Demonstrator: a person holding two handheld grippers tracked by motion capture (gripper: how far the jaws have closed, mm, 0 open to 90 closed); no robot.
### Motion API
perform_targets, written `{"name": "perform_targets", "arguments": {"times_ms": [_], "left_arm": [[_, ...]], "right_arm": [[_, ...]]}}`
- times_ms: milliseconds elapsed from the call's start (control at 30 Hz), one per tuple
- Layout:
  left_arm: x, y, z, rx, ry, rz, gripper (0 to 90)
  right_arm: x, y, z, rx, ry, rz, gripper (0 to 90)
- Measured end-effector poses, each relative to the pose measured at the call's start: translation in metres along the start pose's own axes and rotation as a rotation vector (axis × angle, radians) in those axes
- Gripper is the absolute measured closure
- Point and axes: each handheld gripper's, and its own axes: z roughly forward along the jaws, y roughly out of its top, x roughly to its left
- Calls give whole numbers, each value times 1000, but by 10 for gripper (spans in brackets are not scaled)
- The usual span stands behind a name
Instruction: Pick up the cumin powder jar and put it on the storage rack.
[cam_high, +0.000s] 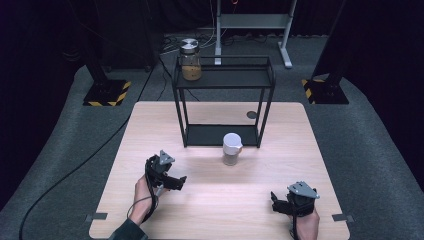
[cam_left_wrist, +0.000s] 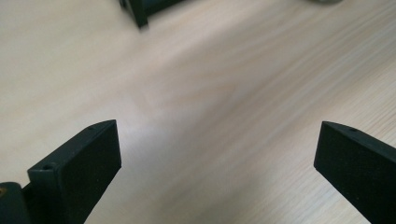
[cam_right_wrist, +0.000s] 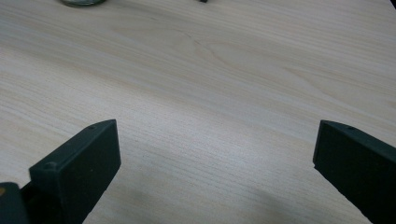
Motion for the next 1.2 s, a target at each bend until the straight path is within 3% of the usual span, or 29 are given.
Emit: {"name": "perform_targets", "arguments": {"times_ms": [100, 167, 233, 333, 1200], "left_arm": [[0, -16, 12, 6, 7, -32, 0], [-6, -31, 14, -41, 43, -51, 1], [-9, -34, 14, -58, 64, -59, 1], [-6, -35, 15, -56, 45, -51, 0], [-9, -35, 16, -64, 61, -66, 1]], "right_arm": [[0, 1, 0, 4, -2, -2, 0], [1, 1, 1, 5, -2, -3, 0], [1, 2, 1, 13, -3, -6, 0], [2, 4, 2, 23, 0, -14, 0], [2, 8, 4, 44, -8, -4, 0]]}}
